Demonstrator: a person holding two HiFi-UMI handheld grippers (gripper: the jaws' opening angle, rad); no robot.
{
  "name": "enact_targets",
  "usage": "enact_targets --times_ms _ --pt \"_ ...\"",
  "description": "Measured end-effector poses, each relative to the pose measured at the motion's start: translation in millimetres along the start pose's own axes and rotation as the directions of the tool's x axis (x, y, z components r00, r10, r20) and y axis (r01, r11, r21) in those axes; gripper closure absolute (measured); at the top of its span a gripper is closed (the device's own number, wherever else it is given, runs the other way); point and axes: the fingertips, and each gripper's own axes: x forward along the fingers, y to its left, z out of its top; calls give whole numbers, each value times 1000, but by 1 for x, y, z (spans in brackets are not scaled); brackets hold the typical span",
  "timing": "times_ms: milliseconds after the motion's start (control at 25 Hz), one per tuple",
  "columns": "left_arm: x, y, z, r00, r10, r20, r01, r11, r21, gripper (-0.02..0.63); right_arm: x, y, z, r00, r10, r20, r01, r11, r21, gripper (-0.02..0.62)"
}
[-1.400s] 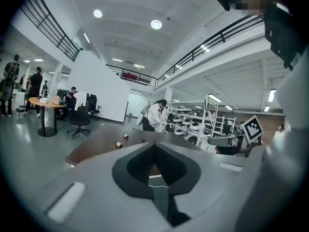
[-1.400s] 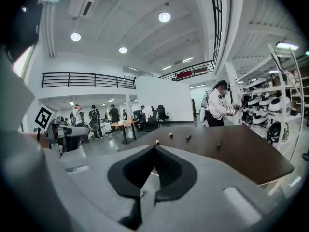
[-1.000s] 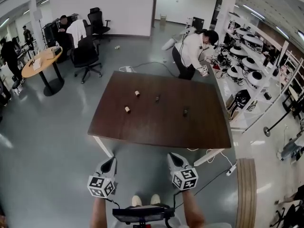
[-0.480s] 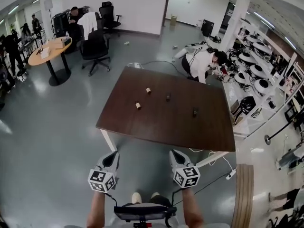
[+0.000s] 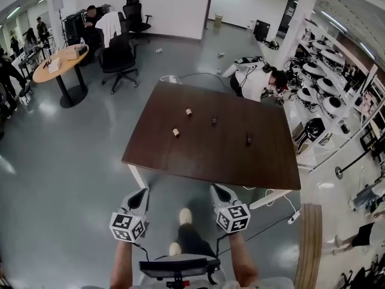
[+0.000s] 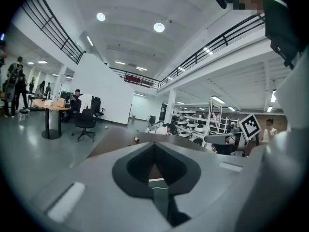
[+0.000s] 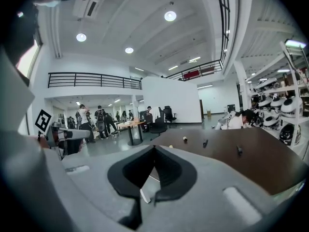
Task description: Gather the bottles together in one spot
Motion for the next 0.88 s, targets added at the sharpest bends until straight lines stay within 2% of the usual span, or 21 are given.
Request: enact_targets --times_ms 520,880 --pt "55 42 9 999 49 2 -49 998 -27 604 81 -23 13 998 53 -34 -54 998 -19 594" --pt "115 63 20 997 72 -19 -72 997 -38 604 139 -56 20 994 84 -72 -85 996 -19 594"
